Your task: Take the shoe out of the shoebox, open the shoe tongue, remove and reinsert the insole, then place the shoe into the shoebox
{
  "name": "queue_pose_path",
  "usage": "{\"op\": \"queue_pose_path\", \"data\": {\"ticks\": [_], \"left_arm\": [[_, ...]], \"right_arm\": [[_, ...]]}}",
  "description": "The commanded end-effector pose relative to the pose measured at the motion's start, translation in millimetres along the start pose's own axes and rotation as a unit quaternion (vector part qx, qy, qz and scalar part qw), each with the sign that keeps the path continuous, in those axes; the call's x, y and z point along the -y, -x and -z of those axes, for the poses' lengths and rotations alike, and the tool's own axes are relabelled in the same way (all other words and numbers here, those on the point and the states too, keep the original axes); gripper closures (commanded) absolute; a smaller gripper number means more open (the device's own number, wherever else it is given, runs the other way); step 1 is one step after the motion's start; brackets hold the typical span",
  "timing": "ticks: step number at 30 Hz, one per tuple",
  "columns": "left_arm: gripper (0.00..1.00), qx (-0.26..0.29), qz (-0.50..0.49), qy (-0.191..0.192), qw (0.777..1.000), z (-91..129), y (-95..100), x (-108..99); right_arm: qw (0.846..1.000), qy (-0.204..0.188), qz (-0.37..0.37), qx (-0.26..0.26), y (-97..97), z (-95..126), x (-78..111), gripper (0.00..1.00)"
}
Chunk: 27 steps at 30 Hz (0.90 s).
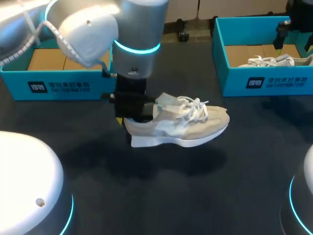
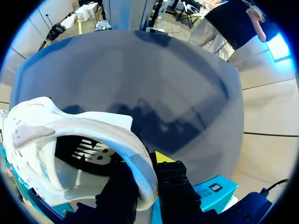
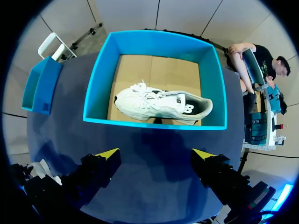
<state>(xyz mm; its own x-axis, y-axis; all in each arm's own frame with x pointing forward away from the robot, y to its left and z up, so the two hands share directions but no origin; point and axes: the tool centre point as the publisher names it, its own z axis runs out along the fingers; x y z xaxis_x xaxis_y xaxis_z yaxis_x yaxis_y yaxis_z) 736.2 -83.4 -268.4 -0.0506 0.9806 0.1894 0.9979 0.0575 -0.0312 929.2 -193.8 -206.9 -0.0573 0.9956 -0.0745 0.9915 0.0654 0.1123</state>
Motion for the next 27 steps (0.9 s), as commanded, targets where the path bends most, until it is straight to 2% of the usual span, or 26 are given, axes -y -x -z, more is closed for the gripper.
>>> {"op": "queue_pose_path", "data": {"ticks": [1,9,16,27], "left_arm": [[1.0,0.005,0.004,0.001,1.0,-17,9.9,1],[1.0,0.003,0.012,-0.005,1.0,-47,19.0,0],[1.0,-0.008,0.013,0.01,1.0,-79,22.5,0],[1.0,-0.024,0.038,0.018,0.999,-107,23.6,-10]], "right_arm": [[1.0,0.001,0.0,0.0,0.0,0,0.2,0.0],[1.0,0.001,0.0,0.0,0.0,0,0.2,0.0],[1.0,0.001,0.0,0.0,0.0,0,0.2,0.0],[1.0,0.001,0.0,0.0,0.0,0,0.2,0.0]]}}
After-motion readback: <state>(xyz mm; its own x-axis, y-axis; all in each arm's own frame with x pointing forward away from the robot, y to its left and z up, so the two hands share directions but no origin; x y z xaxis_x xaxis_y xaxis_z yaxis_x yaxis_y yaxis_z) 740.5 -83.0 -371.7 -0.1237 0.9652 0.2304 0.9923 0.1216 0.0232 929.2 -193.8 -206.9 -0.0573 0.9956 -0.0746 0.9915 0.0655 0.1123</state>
